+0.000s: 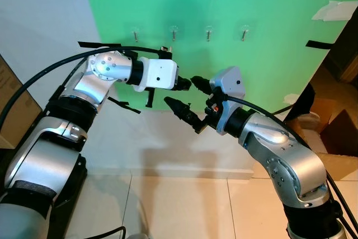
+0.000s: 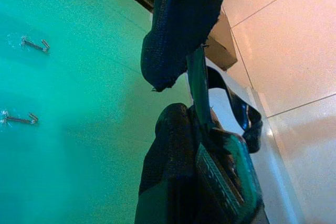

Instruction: Hang keys on a hook

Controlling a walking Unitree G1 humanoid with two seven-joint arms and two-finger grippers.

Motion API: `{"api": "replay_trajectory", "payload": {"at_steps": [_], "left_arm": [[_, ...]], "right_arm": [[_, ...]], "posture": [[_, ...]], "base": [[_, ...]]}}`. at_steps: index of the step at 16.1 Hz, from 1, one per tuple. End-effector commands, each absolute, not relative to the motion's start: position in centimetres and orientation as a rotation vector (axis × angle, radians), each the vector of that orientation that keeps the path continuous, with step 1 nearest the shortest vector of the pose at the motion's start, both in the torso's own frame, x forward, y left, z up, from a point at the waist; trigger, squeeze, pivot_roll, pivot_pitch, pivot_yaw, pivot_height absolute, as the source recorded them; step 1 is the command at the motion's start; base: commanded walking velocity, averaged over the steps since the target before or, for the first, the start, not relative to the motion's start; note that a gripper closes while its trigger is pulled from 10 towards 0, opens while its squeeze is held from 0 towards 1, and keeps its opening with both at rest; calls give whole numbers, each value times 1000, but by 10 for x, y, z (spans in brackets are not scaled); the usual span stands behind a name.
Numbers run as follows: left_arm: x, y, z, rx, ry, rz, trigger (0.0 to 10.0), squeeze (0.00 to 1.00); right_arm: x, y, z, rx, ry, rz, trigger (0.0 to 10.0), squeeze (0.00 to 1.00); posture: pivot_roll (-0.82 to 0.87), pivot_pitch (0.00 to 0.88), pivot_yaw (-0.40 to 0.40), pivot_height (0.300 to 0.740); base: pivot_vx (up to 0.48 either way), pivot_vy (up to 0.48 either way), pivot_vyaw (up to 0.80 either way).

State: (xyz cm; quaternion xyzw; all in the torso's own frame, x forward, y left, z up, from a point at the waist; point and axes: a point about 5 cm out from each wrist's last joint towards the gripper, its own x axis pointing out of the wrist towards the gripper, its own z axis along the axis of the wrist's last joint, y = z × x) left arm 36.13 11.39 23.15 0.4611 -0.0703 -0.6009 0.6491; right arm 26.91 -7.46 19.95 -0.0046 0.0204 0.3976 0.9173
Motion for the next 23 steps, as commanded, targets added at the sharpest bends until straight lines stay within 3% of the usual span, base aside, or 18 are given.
{"api": "replay_trajectory", "payload": {"at_steps": [1,10,12,14,16,17,18,23], "left_arm": [[363,112,238,1076,-177,-1363,10000,0],[364,113,237,1084,-183,-1366,10000,0],[364,113,237,1087,-183,-1369,10000,0],[364,113,237,1091,-186,-1370,10000,0],[364,113,237,1094,-190,-1369,10000,0],[364,113,237,1095,-190,-1370,10000,0],[364,113,237,1096,-191,-1371,10000,0],[364,112,238,1099,-197,-1370,10000,0]], "right_arm": [[271,-75,204,31,43,817,10000,0],[275,-77,207,134,57,786,10000,0],[275,-77,206,137,59,785,8667,0],[275,-77,206,141,66,782,4941,0],[276,-77,205,143,73,780,2275,0],[276,-77,205,144,74,780,2275,0],[276,-77,205,147,76,779,275,0],[277,-78,204,154,85,780,0,0]], "posture": [[-34,0,36,740],[-30,0,31,740],[-31,0,32,740],[-31,0,32,740],[-31,0,33,740],[-31,0,33,740],[-32,0,33,740],[-31,0,32,740]], "base": [[0,0,0],[0,0,0],[0,0,0],[0,0,0],[0,0,0],[0,0,0],[0,0,0],[0,0,0]]}}
